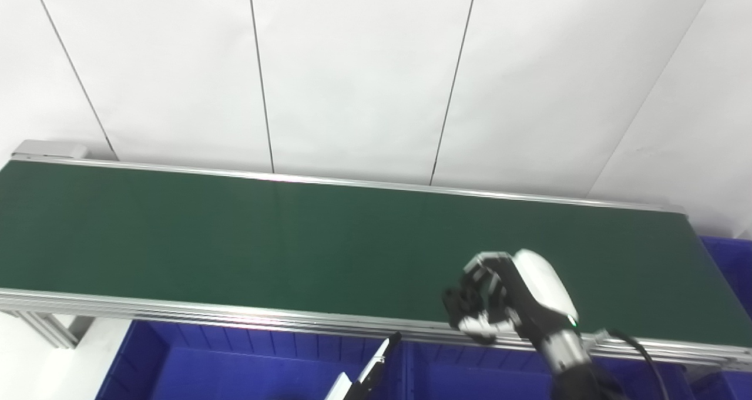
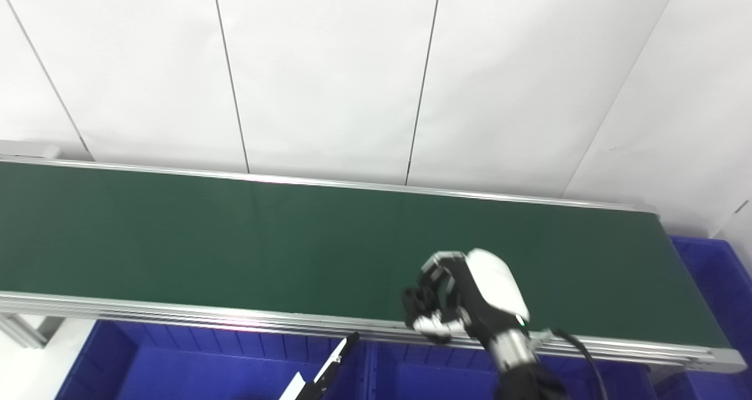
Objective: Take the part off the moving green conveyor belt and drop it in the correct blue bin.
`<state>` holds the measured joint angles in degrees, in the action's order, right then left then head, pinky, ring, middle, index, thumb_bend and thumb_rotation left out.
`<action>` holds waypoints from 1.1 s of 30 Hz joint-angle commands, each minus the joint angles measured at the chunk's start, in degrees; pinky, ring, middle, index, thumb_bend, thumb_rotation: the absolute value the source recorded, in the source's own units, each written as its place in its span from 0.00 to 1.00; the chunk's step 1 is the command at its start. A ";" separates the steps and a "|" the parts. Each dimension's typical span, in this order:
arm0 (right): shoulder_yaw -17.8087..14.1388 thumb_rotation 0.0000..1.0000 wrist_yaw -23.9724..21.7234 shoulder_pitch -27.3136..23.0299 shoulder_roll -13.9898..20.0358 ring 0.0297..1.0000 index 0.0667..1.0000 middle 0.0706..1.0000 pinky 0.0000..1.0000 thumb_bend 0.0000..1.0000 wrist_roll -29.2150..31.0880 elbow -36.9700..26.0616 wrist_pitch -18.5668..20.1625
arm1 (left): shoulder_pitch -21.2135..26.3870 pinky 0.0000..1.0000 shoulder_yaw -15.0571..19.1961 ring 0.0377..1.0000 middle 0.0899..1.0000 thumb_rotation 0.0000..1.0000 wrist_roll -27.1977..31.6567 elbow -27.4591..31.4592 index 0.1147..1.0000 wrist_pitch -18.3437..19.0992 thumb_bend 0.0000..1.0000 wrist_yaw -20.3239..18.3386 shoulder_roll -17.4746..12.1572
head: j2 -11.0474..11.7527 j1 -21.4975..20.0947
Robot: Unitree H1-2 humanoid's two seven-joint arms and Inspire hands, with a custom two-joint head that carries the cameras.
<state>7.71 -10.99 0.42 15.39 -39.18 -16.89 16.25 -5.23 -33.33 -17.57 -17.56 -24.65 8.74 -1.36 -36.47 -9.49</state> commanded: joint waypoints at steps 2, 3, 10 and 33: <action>-1.59 0.00 2.96 3.12 0.65 0.35 0.49 0.39 0.28 0.52 2.03 -0.53 -2.96 | -0.63 1.00 1.48 1.00 1.00 0.81 -0.77 4.23 1.00 -0.50 0.75 -1.73 0.91 | -2.54 0.20; -1.70 0.00 3.54 4.13 0.55 0.37 0.49 0.40 0.30 0.52 2.27 0.28 -3.22 | -1.02 1.00 2.07 1.00 1.00 0.81 -0.49 5.41 1.00 0.39 0.75 -2.22 1.07 | -3.26 0.27; -0.31 0.00 6.24 5.87 -0.48 0.37 0.49 0.40 0.31 0.52 2.11 7.32 -2.04 | -2.23 1.00 5.53 1.00 1.00 0.81 -0.25 11.30 1.00 4.15 0.74 -4.75 1.67 | -8.70 -0.51; 8.16 0.57 9.24 5.61 0.14 1.00 0.98 1.00 0.99 0.71 0.81 16.92 -4.69 | -4.69 1.00 10.36 1.00 1.00 0.81 2.16 16.30 1.00 7.40 0.74 -10.71 0.92 | -6.68 -3.27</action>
<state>16.02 -3.43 5.79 15.00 -38.01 1.87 13.82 -9.93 -23.00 -15.32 -2.86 -15.83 -1.68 -0.64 -43.95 -12.83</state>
